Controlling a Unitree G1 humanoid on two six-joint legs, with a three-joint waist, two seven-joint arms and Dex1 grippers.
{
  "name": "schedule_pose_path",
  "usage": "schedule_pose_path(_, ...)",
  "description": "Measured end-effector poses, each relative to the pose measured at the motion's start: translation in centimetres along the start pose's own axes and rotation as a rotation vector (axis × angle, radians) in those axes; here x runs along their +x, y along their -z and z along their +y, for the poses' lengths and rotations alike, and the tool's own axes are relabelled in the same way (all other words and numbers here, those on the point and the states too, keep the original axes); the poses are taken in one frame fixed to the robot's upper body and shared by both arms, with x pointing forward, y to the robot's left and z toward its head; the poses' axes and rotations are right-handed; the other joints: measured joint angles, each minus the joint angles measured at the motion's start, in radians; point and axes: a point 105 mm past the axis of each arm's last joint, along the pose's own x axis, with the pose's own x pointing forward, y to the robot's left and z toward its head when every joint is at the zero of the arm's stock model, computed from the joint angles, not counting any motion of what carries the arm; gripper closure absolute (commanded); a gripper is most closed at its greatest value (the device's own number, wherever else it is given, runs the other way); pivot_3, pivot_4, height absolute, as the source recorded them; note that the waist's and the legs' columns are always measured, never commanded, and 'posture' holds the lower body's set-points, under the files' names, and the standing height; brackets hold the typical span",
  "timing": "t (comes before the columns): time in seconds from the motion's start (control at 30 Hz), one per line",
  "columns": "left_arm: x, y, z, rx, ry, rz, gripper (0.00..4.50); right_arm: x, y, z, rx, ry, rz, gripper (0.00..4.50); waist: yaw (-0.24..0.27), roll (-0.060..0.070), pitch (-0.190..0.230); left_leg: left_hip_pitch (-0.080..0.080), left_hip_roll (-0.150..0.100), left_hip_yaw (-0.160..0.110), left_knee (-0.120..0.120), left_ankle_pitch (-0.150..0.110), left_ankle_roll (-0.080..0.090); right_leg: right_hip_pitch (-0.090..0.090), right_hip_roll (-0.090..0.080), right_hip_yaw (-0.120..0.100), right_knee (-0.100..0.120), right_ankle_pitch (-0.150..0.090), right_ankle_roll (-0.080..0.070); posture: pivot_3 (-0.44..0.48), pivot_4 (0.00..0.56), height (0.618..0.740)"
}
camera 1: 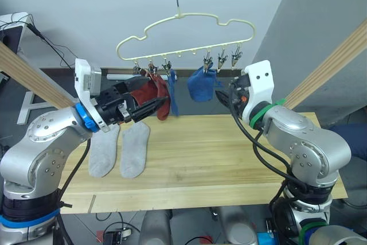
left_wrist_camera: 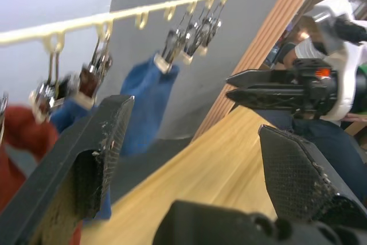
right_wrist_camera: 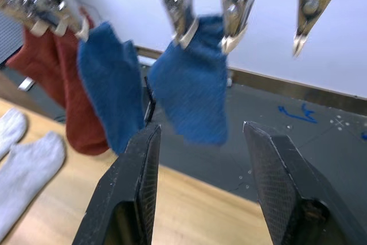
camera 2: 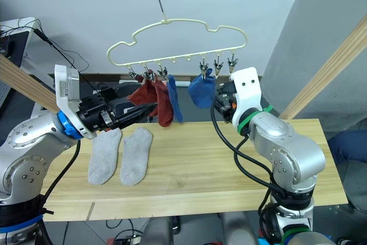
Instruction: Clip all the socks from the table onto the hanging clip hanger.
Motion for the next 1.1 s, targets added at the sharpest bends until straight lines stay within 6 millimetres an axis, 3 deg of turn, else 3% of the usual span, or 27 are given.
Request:
schedule_pose_path(0.43, 0.9, -0.5, -0.6, -0.01, 0.049, -0.002, 0.49, 1.6, -1.8, -0.1, 0.01, 0.034, -0.009, 2.17, -0.006, 0.001, 0.028, -0.002, 0.0, 0.0, 0.0, 0.0, 0.0, -0.002, 0.0, 0.0, 0.0, 0.0, 0.001, -0.254, 0.404, 0.74)
schedule_pose_path(1.1, 1.2, -0.5, -0.5, -0.015, 0.013, 0.01, 0.49, 4.0, -4.0, -0.8, 0.011, 0.04, -0.055, 2.17, -0.005, 0.001, 0.033, -0.011, 0.0, 0.0, 0.0, 0.0, 0.0, -0.01, -0.001, -0.001, 0.0, 0.001, -0.002, -0.238, 0.397, 0.74)
